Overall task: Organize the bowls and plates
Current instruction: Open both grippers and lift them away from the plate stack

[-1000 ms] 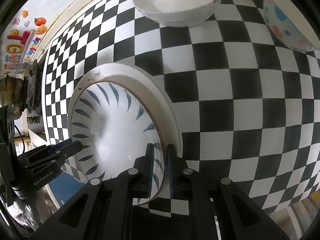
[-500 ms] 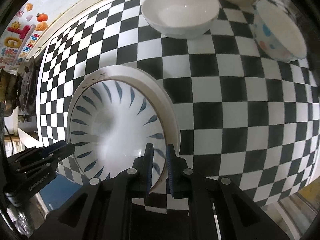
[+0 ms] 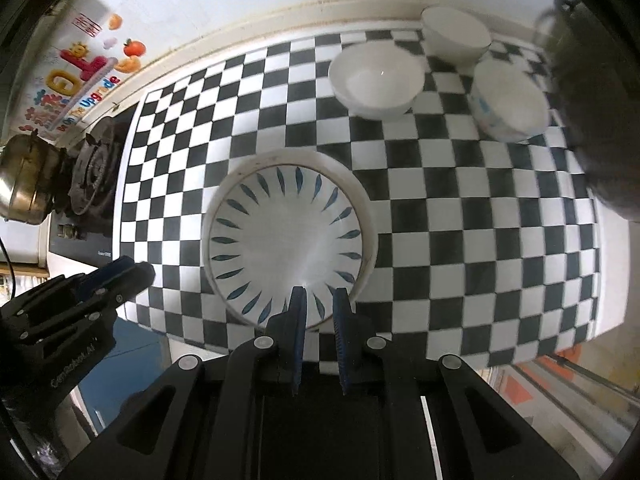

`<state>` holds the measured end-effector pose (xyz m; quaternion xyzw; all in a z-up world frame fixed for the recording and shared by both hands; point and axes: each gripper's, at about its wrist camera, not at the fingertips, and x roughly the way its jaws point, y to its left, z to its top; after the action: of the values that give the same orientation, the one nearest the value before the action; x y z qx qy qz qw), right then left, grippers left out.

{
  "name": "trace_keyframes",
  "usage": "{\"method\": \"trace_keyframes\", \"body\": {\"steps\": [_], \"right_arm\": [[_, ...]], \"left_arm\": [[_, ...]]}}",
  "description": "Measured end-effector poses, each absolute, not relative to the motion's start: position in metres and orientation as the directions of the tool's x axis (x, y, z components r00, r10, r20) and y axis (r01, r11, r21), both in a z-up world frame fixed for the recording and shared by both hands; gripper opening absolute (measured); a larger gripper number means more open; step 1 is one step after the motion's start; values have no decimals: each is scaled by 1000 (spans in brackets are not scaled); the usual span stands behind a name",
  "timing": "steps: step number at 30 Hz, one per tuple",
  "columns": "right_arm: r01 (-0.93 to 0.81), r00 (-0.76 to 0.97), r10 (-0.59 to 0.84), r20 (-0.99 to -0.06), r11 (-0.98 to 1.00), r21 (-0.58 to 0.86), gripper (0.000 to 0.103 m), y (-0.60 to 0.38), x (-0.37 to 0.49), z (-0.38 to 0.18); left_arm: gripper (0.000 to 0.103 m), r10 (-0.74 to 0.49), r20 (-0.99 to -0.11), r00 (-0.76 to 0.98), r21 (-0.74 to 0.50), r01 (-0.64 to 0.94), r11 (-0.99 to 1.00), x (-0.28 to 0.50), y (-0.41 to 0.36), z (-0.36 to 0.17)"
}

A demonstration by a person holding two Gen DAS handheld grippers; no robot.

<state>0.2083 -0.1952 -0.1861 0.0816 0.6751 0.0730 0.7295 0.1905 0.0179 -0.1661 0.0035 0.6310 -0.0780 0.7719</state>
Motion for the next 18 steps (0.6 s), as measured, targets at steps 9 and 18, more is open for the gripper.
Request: {"method": "trace_keyframes", "body": {"steps": [9, 18], "right_arm": [[-23, 132, 240, -962, 971, 239, 16, -187, 185, -128], [-13, 154, 237, -959, 971, 237, 16, -185, 179, -110]], "left_arm": [[22, -163, -967, 197, -139, 128, 982, 178, 22, -131], [22, -168, -964, 208, -137, 153, 979, 172, 24, -115]]}}
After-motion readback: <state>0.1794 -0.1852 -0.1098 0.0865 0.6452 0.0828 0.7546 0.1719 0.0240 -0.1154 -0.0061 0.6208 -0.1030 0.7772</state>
